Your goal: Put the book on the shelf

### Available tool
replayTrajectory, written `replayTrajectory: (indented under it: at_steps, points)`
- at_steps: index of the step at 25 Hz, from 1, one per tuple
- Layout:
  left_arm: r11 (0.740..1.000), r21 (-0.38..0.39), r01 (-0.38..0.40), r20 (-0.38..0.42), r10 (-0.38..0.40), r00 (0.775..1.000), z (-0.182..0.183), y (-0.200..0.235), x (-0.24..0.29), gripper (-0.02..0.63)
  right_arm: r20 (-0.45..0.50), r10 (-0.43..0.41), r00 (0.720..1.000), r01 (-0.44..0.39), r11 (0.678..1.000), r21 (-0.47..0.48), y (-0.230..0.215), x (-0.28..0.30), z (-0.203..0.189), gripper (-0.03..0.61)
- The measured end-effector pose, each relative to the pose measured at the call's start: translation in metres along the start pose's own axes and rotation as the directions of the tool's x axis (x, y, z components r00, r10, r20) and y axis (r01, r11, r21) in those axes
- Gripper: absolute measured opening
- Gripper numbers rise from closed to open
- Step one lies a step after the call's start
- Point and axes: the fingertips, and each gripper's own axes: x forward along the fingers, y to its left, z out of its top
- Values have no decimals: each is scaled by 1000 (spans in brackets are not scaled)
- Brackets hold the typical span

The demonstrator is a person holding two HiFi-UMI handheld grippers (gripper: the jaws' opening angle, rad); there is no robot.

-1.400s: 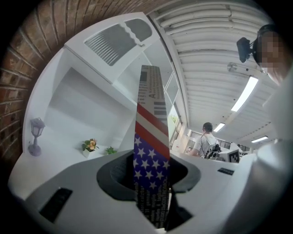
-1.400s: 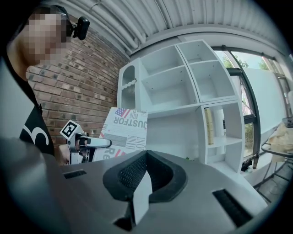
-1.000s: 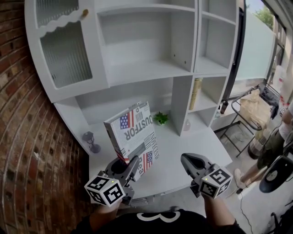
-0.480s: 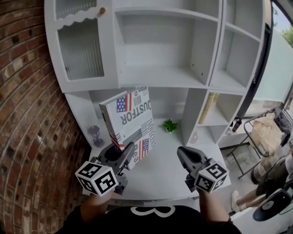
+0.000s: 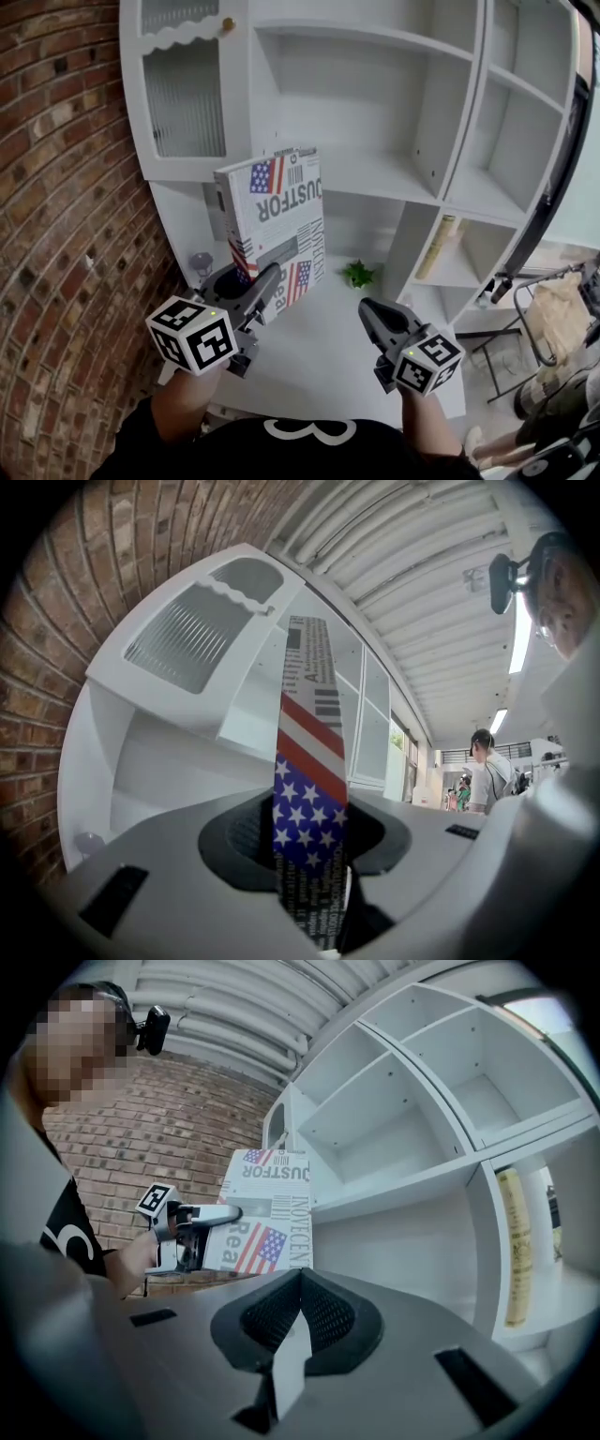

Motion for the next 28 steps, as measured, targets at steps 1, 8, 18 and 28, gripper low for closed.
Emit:
replayTrajectory:
  at_steps: [1, 8, 18, 28]
  points:
    - [1000, 25, -10, 14, 9, 1000, 9, -1, 4, 150, 1, 9, 1000, -9, 1000, 0, -3, 0, 1, 11]
    - [984, 166, -68, 94, 52, 994, 60, -7, 26, 150, 23, 53, 998, -53, 998, -20, -21, 0, 11, 11]
    - [970, 211, -122, 161, 89, 983, 116, -17, 66, 150, 13, 82, 997, -82, 996, -16, -37, -8, 11, 11]
    - [945, 240, -221, 171, 183, 968, 143, 2, 109, 150, -18, 74, 997, -75, 997, -14, -60, -26, 4, 11]
